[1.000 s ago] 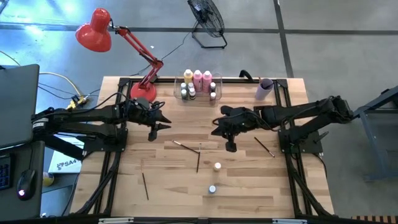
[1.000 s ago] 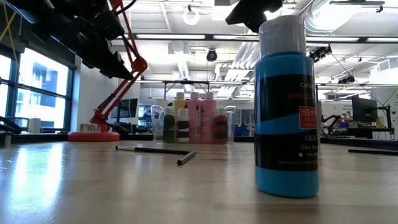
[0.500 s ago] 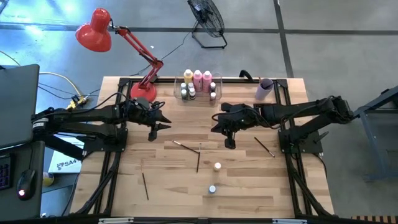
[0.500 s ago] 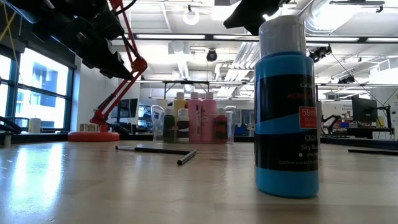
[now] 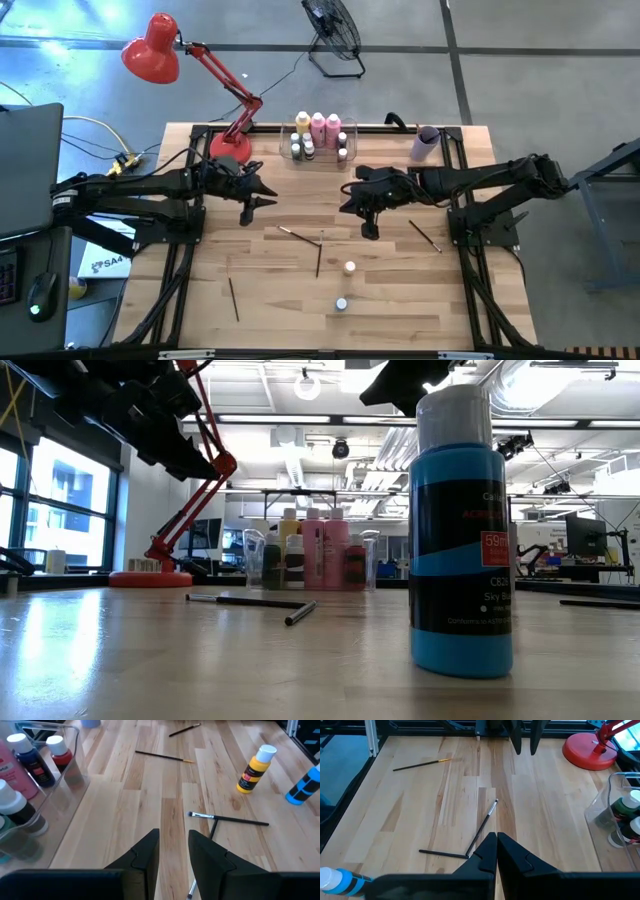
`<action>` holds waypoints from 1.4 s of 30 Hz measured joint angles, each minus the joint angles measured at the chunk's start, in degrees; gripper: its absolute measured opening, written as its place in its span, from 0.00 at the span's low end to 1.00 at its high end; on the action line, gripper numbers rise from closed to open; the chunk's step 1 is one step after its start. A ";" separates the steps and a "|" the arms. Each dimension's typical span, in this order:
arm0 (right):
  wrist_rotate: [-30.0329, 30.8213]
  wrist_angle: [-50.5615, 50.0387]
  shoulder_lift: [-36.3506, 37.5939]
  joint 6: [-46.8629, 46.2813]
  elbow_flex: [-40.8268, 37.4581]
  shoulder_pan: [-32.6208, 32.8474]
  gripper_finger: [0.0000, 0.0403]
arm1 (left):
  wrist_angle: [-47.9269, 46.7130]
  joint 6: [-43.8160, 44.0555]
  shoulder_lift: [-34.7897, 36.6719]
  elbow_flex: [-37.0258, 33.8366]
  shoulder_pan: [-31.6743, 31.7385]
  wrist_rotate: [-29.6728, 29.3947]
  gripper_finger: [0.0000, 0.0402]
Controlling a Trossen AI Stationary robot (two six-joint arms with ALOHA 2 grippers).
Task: Pick & Place Paint Supplies
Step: Put the small yellow paint bottle into the transparent bin
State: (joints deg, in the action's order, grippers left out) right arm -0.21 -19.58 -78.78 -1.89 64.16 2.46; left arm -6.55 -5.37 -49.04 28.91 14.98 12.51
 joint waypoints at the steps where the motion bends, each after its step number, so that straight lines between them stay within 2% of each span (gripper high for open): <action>1: -0.01 -0.06 0.00 0.00 0.00 0.00 0.01 | 0.03 0.01 0.00 0.00 0.00 0.00 0.25; 6: 0.01 -1.08 0.00 -0.64 0.00 0.00 0.01 | 0.01 0.08 0.00 0.00 0.00 0.37 0.25; 12: 0.07 -1.37 0.77 -6.69 0.19 0.07 0.01 | 0.03 0.26 0.00 0.00 0.00 0.39 0.25; 19: 3.09 -12.58 0.79 -5.36 2.63 0.71 0.01 | 0.03 0.26 0.00 0.00 0.00 0.37 0.25; 22: -0.44 -15.59 0.78 -5.73 2.64 1.82 0.01 | 0.03 -0.10 0.00 0.00 0.00 0.37 0.25; 25: -4.93 -15.61 0.19 -5.50 2.64 3.95 0.01 | 0.02 -0.20 0.00 0.00 0.00 0.37 0.25; 28: -6.27 -14.82 -0.07 -5.43 2.64 6.13 0.01 | 0.03 -0.25 0.00 0.00 0.00 0.37 0.25; 37: -5.93 -10.63 -1.54 -5.54 2.67 10.92 0.01 | -0.02 -0.68 0.00 0.00 0.00 0.37 0.25; 42: -3.73 -8.54 -4.05 -10.44 2.69 12.66 0.01 | -1.22 -0.79 0.00 0.00 0.00 0.35 0.25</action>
State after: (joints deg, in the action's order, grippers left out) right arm -3.94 -28.12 -82.84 -12.33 66.85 15.12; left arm -7.77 -6.15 -49.04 28.91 14.98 12.86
